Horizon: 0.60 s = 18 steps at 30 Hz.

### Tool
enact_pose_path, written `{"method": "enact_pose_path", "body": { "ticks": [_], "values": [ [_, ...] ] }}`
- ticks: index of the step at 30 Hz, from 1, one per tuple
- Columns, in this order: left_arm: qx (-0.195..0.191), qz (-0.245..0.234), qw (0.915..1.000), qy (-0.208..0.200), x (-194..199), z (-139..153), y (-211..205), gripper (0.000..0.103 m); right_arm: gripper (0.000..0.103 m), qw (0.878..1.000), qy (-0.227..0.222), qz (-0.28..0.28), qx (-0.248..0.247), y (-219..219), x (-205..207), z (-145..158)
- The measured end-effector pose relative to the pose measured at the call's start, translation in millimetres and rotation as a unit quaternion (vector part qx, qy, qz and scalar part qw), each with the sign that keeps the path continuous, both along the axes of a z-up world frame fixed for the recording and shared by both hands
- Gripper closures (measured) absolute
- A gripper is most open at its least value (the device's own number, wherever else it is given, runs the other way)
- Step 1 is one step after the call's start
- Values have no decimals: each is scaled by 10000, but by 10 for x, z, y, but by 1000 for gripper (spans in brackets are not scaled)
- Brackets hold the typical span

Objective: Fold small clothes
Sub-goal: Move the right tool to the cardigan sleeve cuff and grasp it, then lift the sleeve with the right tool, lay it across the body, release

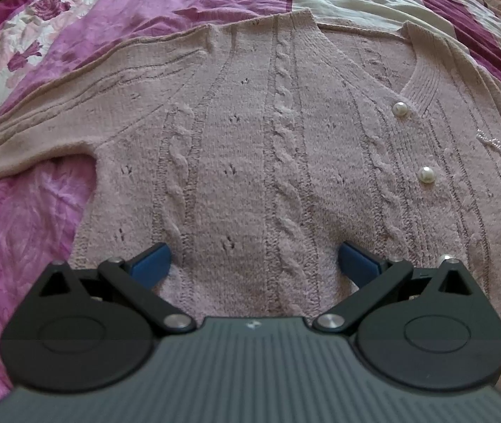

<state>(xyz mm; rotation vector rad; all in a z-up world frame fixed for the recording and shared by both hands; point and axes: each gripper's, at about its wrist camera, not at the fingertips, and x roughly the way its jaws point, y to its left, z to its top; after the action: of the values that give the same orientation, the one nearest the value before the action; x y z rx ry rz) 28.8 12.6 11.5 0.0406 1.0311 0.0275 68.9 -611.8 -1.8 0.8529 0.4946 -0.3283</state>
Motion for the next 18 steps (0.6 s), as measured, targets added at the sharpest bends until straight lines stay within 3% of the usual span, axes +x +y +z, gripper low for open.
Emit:
{"method": "enact_pose_path", "body": {
  "ticks": [4, 5, 7, 9, 18],
  "values": [
    [25, -4, 10000, -12, 1, -7, -9, 0, 45, 9992, 190, -163, -317, 22, 41, 49],
    [22, -3, 10000, -14, 1, -9, -8, 0, 51, 9987, 243, -204, -408, 32, 40, 57],
    [26, 8, 10000, -7, -1, -8, -13, 0, 76, 9969, 313, -274, -664, 65, 14, 79],
    [38, 11, 10000, -8, 3, -7, -20, 0, 91, 9965, 229, -338, -730, 83, -47, 96],
    [-2, -35, 10000, -83, -19, -15, 5, 0, 96, 9934, -596, -568, -796, 264, -586, 495]
  ]
}}
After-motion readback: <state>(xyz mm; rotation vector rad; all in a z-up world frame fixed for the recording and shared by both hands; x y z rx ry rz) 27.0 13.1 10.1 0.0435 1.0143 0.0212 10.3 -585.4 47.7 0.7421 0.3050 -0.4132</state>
